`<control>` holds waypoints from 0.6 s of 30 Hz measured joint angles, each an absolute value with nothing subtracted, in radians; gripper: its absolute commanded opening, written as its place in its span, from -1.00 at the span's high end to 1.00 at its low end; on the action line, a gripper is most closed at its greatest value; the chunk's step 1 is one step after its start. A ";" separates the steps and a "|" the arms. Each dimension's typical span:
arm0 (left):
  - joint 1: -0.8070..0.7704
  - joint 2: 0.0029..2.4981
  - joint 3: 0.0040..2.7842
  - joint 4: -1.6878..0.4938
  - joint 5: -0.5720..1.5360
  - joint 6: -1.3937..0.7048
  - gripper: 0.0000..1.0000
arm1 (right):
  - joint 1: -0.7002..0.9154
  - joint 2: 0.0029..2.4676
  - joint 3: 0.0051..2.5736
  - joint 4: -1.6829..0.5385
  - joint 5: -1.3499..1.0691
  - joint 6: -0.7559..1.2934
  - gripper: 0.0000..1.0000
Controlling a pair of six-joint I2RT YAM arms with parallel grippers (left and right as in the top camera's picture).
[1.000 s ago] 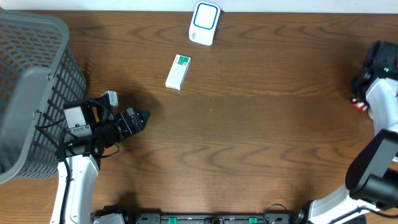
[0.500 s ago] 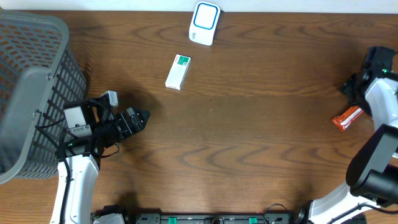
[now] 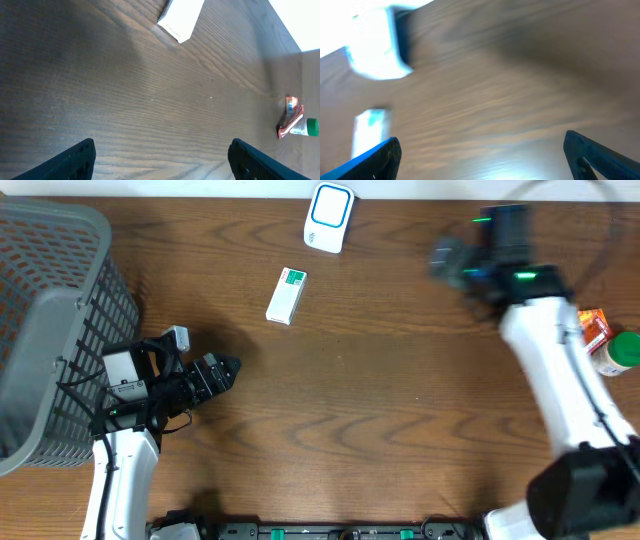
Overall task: Scan the item barcode
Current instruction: 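Return the right gripper to center and move the left gripper to the Panadol box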
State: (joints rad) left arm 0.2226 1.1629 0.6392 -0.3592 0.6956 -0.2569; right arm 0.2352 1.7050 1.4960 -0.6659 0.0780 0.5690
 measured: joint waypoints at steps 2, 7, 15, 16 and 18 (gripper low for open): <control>0.223 1.163 0.639 -0.359 0.696 -0.257 -0.72 | 0.328 1.752 1.496 -0.602 0.065 0.609 -0.99; 0.223 1.163 0.639 -0.360 0.696 -0.257 -0.72 | 0.460 1.862 1.507 -0.548 0.067 0.681 -0.99; 0.223 1.163 0.639 -0.360 0.696 -0.257 -0.72 | 0.503 1.942 1.540 -0.562 0.170 0.727 -0.99; 0.223 1.163 0.639 -0.359 0.696 -0.257 -0.96 | 0.501 1.942 1.544 -0.564 0.189 0.728 -0.98; 0.223 1.163 0.639 -0.358 0.696 -0.252 -0.96 | 0.494 1.942 1.551 -0.587 0.219 0.729 -0.99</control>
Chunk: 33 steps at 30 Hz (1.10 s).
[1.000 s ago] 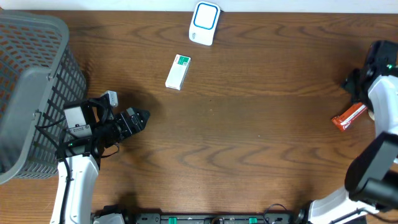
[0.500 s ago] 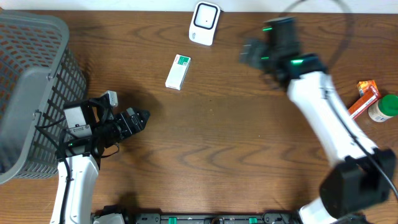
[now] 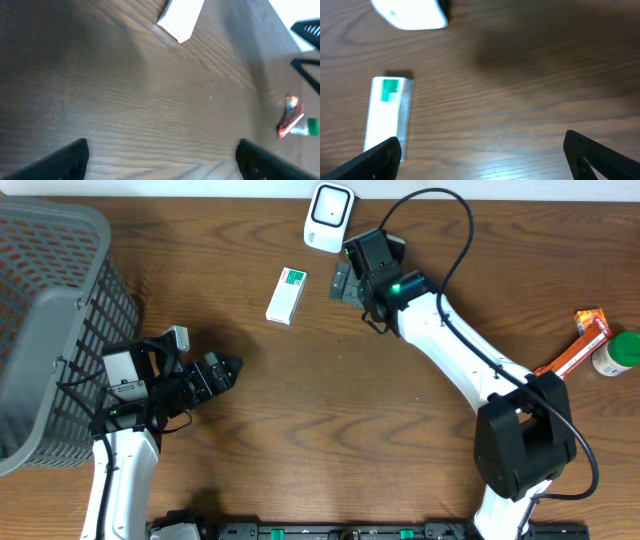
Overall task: Scan the item barcode
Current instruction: 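Return the right gripper to center and move the left gripper to the Panadol box, then grasp the white-green Panadol box with the left gripper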
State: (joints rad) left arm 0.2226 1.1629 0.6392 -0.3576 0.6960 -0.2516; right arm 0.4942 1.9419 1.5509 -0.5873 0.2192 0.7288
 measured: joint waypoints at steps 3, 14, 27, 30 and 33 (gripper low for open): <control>0.223 1.163 0.638 -0.314 0.697 -0.254 -0.96 | 0.468 1.942 1.554 -0.655 0.241 0.731 -0.99; 0.210 1.163 0.638 -0.289 0.699 -0.235 -0.96 | 0.310 1.942 1.554 -0.776 0.247 0.723 -0.99; -0.024 1.476 1.060 -0.358 0.496 -0.157 -0.96 | 0.241 1.942 1.554 -0.891 0.204 0.672 -0.98; -0.056 1.624 1.230 -0.457 0.435 -0.112 -0.96 | 0.241 1.942 1.554 -0.891 0.201 0.662 -0.99; -0.090 1.764 1.375 -0.543 0.351 -0.051 -0.96 | 0.241 1.942 1.554 -0.891 0.199 0.654 -0.99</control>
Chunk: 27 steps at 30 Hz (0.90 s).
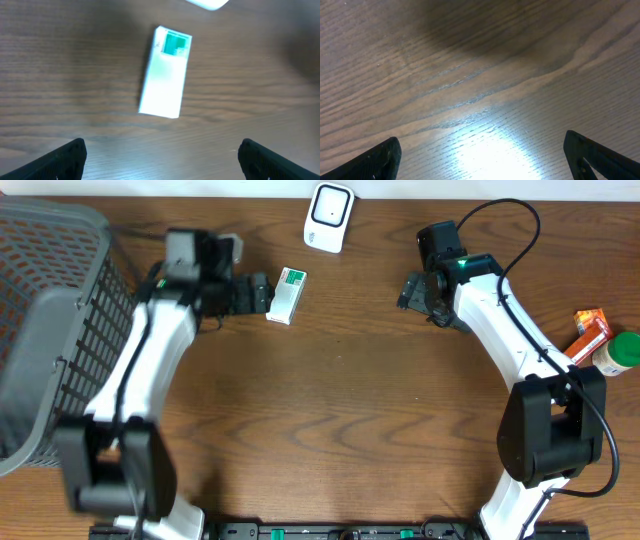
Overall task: Scan the item barcode
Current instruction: 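Grasp the white-green Panadol box with the left gripper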
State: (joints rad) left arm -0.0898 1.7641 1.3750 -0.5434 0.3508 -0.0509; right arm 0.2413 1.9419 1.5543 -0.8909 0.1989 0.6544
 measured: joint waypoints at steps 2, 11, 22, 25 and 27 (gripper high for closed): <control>-0.115 1.841 1.449 -0.582 0.290 -0.015 -0.96 | 0.241 1.942 1.554 -0.891 0.198 0.649 -0.98; -0.225 2.082 1.646 -0.603 0.101 0.084 -0.96 | 0.225 1.942 1.554 -0.891 0.197 0.629 -0.98; -0.266 2.219 1.652 -0.458 0.063 0.106 -0.96 | 0.194 1.942 1.554 -0.907 0.197 0.616 -0.98; -0.285 2.249 1.652 -0.427 0.061 0.106 -0.96 | 0.194 1.942 1.554 -0.914 0.198 0.616 -0.98; -0.297 2.261 1.652 -0.408 0.060 0.106 -0.96 | 0.194 1.942 1.554 -0.916 0.198 0.616 -0.99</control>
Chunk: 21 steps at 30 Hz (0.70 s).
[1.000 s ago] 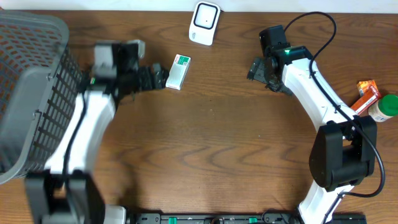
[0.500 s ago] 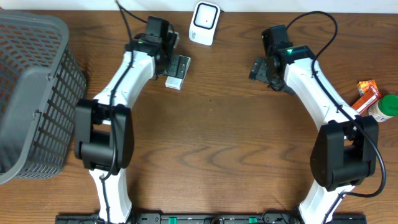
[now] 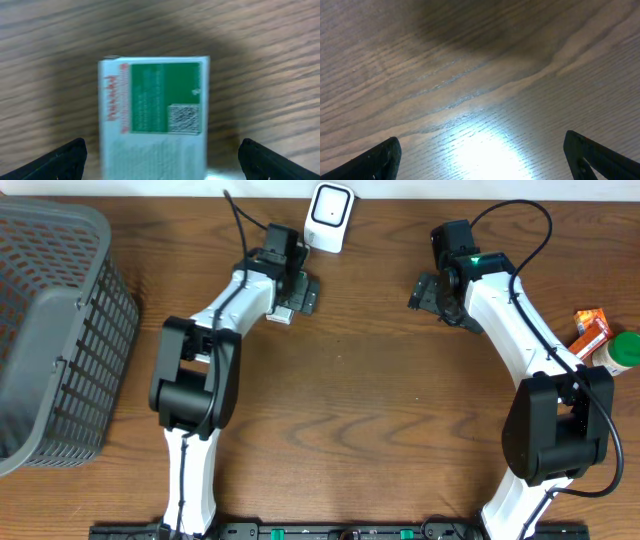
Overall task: Scan the item barcode
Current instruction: 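Grasp the white-green Panadol box with the left gripper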
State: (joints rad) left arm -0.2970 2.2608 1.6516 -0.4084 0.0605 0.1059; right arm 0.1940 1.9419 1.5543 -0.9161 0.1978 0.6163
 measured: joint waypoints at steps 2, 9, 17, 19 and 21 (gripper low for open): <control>-0.305 2.263 1.652 -0.390 0.060 0.106 -0.96 | 0.194 1.942 1.554 -0.916 0.198 0.616 -0.98; -0.316 2.269 1.652 -0.366 0.060 0.106 -0.99 | 0.194 1.942 1.554 -0.916 0.183 0.616 -0.96; -0.320 2.290 1.673 -0.352 0.048 0.107 -0.54 | 0.194 1.942 1.554 -0.916 0.169 0.616 -0.93; -0.321 2.291 1.674 -0.349 0.038 0.112 -0.46 | 0.194 1.942 1.554 -0.918 0.168 0.616 -0.92; -0.322 2.291 1.674 -0.348 0.028 0.114 -0.31 | 0.194 1.942 1.554 -0.919 0.168 0.616 -0.92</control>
